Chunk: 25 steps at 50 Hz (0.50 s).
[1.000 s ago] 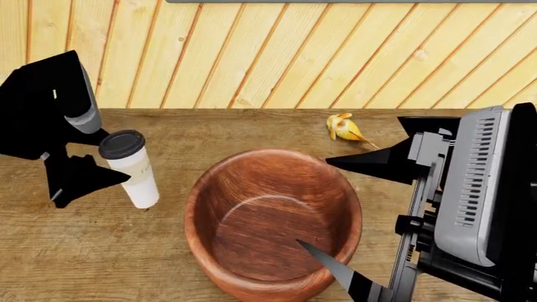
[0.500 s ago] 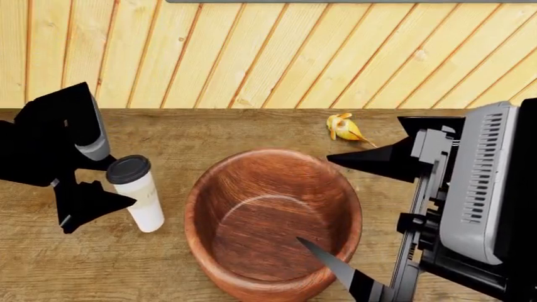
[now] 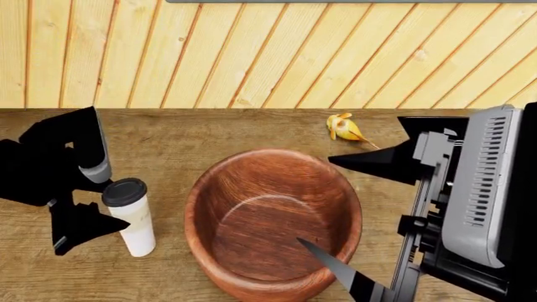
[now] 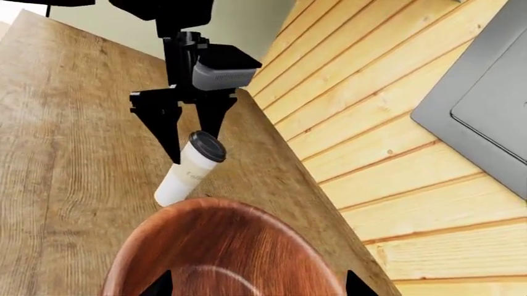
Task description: Pick the cup and bowl from the sink and place them on the counter for drying.
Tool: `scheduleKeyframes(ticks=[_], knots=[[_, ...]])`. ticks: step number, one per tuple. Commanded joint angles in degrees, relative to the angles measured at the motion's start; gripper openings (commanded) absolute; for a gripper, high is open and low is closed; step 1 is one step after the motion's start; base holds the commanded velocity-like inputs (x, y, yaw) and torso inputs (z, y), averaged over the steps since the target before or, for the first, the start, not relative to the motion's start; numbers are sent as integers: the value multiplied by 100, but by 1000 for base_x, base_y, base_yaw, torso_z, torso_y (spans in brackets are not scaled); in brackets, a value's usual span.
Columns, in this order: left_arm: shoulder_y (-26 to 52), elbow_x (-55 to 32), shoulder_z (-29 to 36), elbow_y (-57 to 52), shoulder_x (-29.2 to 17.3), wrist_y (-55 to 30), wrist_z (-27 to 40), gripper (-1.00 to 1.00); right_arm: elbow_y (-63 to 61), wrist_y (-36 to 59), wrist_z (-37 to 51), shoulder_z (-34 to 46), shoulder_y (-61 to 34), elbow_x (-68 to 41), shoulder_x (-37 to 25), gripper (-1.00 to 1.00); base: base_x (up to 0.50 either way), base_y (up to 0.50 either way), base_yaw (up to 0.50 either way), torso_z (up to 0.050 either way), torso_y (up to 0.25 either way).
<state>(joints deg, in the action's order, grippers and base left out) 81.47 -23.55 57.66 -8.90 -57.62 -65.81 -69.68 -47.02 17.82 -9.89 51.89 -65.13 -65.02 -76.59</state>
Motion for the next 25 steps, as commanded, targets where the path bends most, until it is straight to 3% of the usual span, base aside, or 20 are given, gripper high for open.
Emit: scheduleKeyframes(ticks=[1, 25], knots=[[-83, -48, 121, -119, -100, -54, -7, -100, -32, -79, 46, 4, 80, 22, -52, 100, 0, 0, 0, 0, 0], [-490, -53, 309, -216, -272, 213, 123, -100, -30, -185, 60, 1, 187, 57, -100, 100, 0, 0, 0, 0, 0]])
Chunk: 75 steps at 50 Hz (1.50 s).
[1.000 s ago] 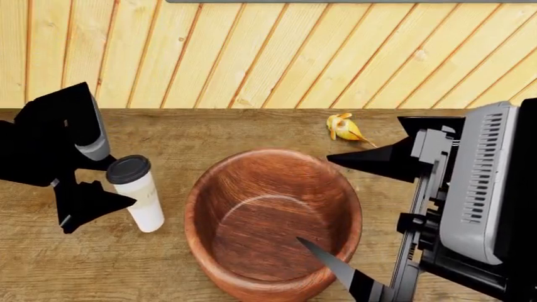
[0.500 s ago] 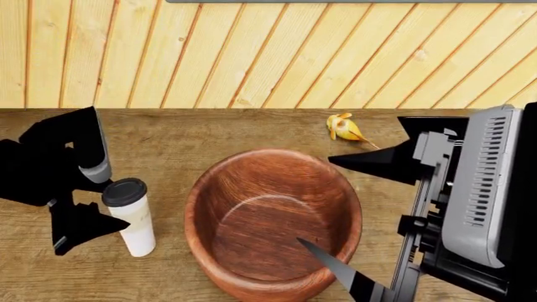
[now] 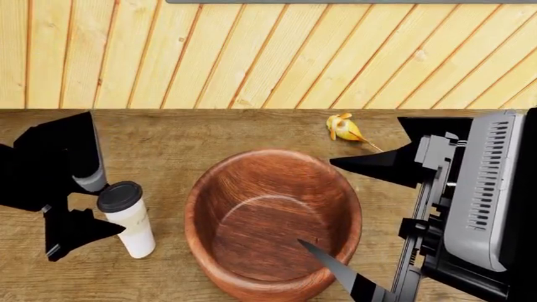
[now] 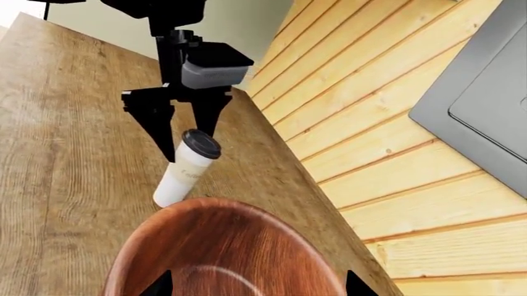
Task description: Pick the cup and bowl from the sink and place them on the counter for drying.
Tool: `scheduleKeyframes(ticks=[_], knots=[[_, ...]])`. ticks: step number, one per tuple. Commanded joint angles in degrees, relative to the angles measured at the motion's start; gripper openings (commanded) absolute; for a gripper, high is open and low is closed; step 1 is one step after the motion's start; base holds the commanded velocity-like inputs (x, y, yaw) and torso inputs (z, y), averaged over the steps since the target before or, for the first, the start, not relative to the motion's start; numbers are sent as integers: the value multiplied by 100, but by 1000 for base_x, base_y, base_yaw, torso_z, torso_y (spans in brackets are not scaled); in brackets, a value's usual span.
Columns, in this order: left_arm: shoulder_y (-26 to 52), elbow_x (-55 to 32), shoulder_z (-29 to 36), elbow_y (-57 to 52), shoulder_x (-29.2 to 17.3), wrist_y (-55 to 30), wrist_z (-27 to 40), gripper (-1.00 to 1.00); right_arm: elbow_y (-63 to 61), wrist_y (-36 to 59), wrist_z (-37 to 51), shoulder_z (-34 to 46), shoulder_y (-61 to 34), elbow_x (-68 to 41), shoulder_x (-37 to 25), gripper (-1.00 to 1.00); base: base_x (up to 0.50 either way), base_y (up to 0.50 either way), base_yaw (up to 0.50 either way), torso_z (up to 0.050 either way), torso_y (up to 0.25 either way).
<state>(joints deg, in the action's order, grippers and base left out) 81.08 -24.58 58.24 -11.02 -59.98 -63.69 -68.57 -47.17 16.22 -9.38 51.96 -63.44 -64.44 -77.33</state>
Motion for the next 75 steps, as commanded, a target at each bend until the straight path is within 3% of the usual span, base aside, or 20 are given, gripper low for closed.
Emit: scheduleKeyframes(ticks=[1, 2, 3, 24, 42, 46, 55, 59, 64, 67, 71, 73, 75], knots=[[-466, 92, 283, 22, -38, 63, 17, -100, -15, -20, 13, -12, 12, -5, -21, 100, 0, 0, 0, 0, 0], [-482, 77, 267, 39, -22, 41, 50, -100, -17, -21, 15, -15, 10, -10, -20, 100, 0, 0, 0, 0, 0], [-529, 46, 266, -24, -60, 30, 69, 100, -20, -18, 18, -17, 9, -10, -16, 100, 0, 0, 0, 0, 0], [-711, -144, 202, -186, -155, -81, 245, 100, -24, -98, 22, -18, 90, 29, -15, 100, 0, 0, 0, 0, 0], [-202, -96, -51, 11, 135, -453, 410, 100, -94, -81, -51, -55, 71, -24, -37, 100, 0, 0, 0, 0, 0], [-126, 401, 610, -210, -183, -387, 192, 100, -148, -5, -67, -93, 3, -88, -62, 100, 0, 0, 0, 0, 0], [93, 404, 1061, -1019, -808, -915, -422, 100, -124, -24, -120, -97, 32, -86, -111, 100, 0, 0, 0, 0, 0], [633, 226, 845, -1147, -636, -1516, -700, 100, -49, -48, -166, -80, 53, -67, -14, 100, 0, 0, 0, 0, 0], [1248, 658, 649, -349, -201, -840, -671, 100, -6, -46, -242, -94, 12, -60, 129, 100, 0, 0, 0, 0, 0], [1543, 713, 158, 141, 48, -652, -388, 100, -49, -17, -255, -134, -44, -106, 95, 100, 0, 0, 0, 0, 0], [1773, 714, 178, -583, -668, -1081, -573, 100, -51, 131, -258, -196, -159, -183, 1, 100, 0, 0, 0, 0, 0], [1845, 444, -175, -1116, -985, -1596, -495, 100, -33, 194, -250, -260, -254, -282, -34, 100, 0, 0, 0, 0, 0], [1563, -523, -1180, -2067, -1481, -2392, -162, 100, 39, 358, -268, -319, -395, -326, -7, 100, 0, 0, 0, 0, 0]])
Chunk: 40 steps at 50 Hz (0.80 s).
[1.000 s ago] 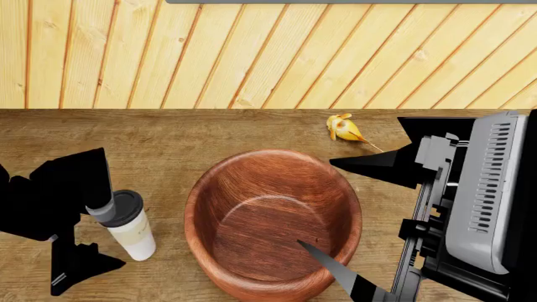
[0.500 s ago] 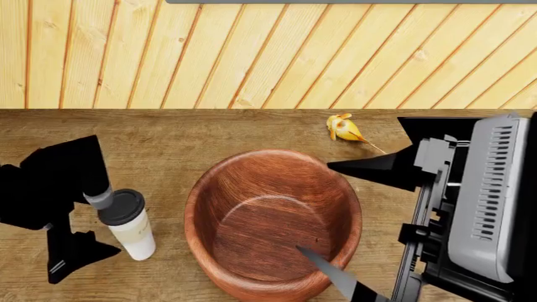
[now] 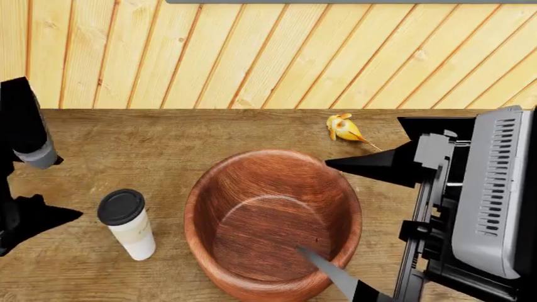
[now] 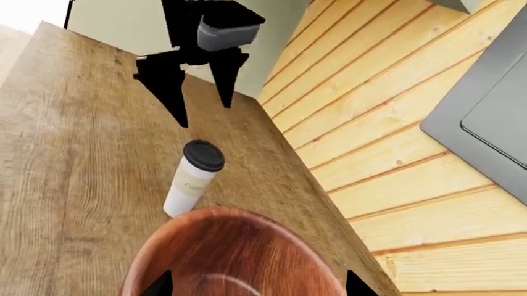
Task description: Pick the cup and bowl from the sink and place them on the counter for drying.
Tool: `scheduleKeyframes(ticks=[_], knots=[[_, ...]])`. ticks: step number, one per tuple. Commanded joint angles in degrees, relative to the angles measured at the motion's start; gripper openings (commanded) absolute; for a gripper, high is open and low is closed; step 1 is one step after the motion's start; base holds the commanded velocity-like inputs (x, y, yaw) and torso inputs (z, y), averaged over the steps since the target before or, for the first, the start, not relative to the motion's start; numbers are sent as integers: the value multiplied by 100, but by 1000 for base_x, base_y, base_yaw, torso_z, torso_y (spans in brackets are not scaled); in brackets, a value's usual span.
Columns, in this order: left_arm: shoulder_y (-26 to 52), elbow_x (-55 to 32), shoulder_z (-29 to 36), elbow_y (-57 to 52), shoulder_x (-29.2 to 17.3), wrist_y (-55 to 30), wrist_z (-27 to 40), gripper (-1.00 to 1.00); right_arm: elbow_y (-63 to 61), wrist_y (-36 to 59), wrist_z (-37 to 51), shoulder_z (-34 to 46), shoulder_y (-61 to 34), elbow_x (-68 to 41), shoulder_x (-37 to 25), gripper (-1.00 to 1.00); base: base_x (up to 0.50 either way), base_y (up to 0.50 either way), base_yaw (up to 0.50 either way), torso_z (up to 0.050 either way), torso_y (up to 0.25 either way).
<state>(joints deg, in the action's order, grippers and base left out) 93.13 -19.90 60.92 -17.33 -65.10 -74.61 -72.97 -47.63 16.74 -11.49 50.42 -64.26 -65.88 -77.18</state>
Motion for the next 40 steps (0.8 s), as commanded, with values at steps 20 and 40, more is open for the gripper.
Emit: scheduleKeyframes(ticks=[20, 40], knots=[[-3979, -3010, -4357, -2358, 2794, 4621, 9380, 100, 922, 1370, 4224, -525, -1446, 110, 2942, 100, 0, 0, 0, 0, 0], [-4616, -2803, -4289, -1233, 3770, 5528, 9151, 100, 1442, 811, 5077, -596, -696, 1041, 2924, 100, 0, 0, 0, 0, 0]])
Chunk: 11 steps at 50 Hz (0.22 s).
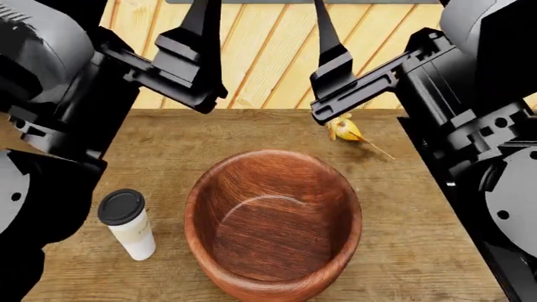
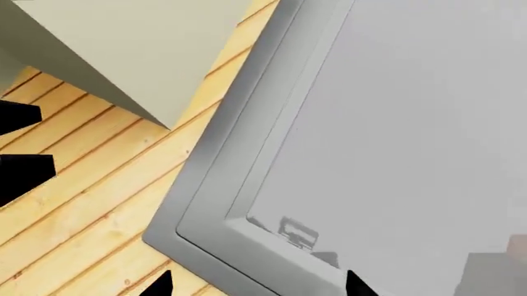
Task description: Pick the cup and bowl from the sink and place them on the counter for drying.
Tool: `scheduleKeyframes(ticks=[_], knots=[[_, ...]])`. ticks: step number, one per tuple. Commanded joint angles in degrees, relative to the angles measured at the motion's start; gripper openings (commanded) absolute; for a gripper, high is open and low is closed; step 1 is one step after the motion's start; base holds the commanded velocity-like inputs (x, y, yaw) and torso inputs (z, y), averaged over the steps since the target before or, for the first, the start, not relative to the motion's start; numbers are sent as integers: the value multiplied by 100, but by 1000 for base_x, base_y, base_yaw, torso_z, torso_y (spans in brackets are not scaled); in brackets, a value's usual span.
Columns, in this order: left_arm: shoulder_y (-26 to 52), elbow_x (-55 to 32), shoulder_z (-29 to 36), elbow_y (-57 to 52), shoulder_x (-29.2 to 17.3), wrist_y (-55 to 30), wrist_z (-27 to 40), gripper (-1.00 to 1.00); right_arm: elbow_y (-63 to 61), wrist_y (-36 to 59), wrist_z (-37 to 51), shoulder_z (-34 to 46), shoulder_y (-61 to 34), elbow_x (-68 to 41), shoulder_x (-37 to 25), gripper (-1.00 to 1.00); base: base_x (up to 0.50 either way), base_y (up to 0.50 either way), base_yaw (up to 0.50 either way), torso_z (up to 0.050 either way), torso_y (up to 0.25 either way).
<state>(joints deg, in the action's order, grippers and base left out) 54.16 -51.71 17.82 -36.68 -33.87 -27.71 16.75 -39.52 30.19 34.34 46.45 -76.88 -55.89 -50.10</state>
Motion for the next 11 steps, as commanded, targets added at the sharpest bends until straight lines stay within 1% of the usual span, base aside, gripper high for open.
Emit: scheduleKeyframes(ticks=[1, 2, 3, 5, 11], knots=[[-681, 393, 19, 765, 676, 854, 171, 100, 769, -423, 417, -40, 522, 315, 240, 100, 0, 0, 0, 0, 0], [-649, 491, 10, 881, 729, 922, 177, 100, 921, -291, 455, 126, 503, 628, 268, 100, 0, 0, 0, 0, 0], [-636, 573, -11, 956, 769, 972, 223, 100, 931, -498, 446, 14, 587, 550, 286, 100, 0, 0, 0, 0, 0], [-690, 525, -73, 975, 761, 1016, 226, 100, 926, -462, 361, 184, 617, 780, 303, 100, 0, 0, 0, 0, 0], [-788, 452, -215, 1019, 692, 1043, 306, 100, 921, -533, 475, 119, 709, 711, 328, 100, 0, 0, 0, 0, 0]])
